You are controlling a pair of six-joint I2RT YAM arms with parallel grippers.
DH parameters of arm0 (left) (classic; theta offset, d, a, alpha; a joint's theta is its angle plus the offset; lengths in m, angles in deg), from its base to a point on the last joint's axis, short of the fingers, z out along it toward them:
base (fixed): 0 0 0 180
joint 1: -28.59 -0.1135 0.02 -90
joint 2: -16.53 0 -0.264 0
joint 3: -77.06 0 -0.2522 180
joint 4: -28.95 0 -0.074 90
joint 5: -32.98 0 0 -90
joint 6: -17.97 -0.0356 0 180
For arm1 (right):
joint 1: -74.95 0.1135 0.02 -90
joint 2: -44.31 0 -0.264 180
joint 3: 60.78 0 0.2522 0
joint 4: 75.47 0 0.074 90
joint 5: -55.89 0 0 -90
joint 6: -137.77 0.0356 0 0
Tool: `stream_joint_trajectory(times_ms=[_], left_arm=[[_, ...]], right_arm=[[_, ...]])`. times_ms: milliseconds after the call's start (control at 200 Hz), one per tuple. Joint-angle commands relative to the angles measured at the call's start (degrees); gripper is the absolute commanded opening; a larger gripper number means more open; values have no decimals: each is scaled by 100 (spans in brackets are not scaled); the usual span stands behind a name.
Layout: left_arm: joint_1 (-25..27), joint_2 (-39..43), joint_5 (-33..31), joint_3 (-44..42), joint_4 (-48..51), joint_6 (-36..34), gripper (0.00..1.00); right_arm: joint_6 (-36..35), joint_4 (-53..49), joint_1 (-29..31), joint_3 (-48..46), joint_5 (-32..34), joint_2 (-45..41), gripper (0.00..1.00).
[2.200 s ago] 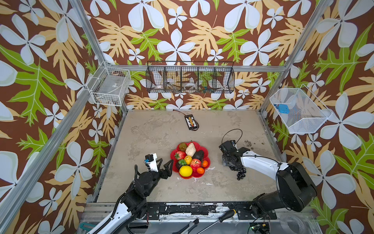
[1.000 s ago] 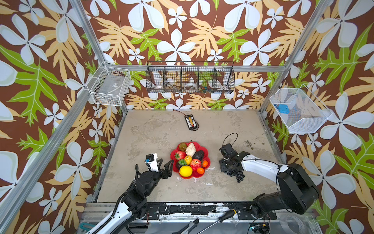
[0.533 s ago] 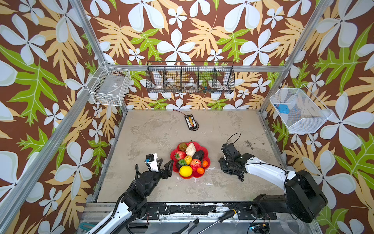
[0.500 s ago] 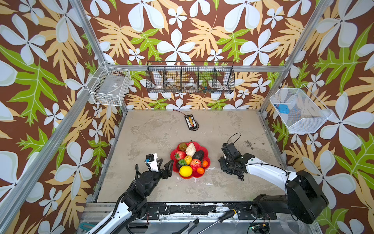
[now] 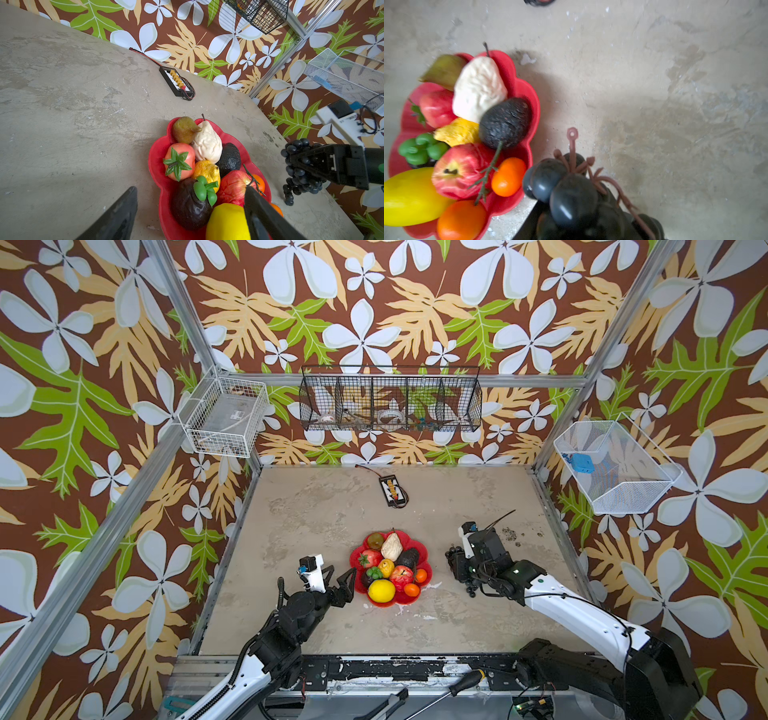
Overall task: Place and organize the fake fruits in the fruit bowl
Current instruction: 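Lift the black grapes and carry them over the bowl with the right gripper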
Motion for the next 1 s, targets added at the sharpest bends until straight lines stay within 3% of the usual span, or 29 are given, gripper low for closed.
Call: stream_joint_trajectory(times_ms=[0,170,320,521,996], left_arm=[[-7,-15,-19,1,-174,-25,81],[-7,-34,-28,1,-184,-25,81],[-7,-35,-46,1,-191,-27,81],[-7,-26,-89,1,-168,-25,81],[-7,-70,-72,-8,-202,-25,81]], right_arm=[[-110,249,13,240,-140,-216,39],[-333,174,343,881,-50,-203,40],[-440,90,590,1540,-205,329,40],[-508,86,1533,2335,299,1096,41],[-738,185,1604,2584,-98,2412,43]])
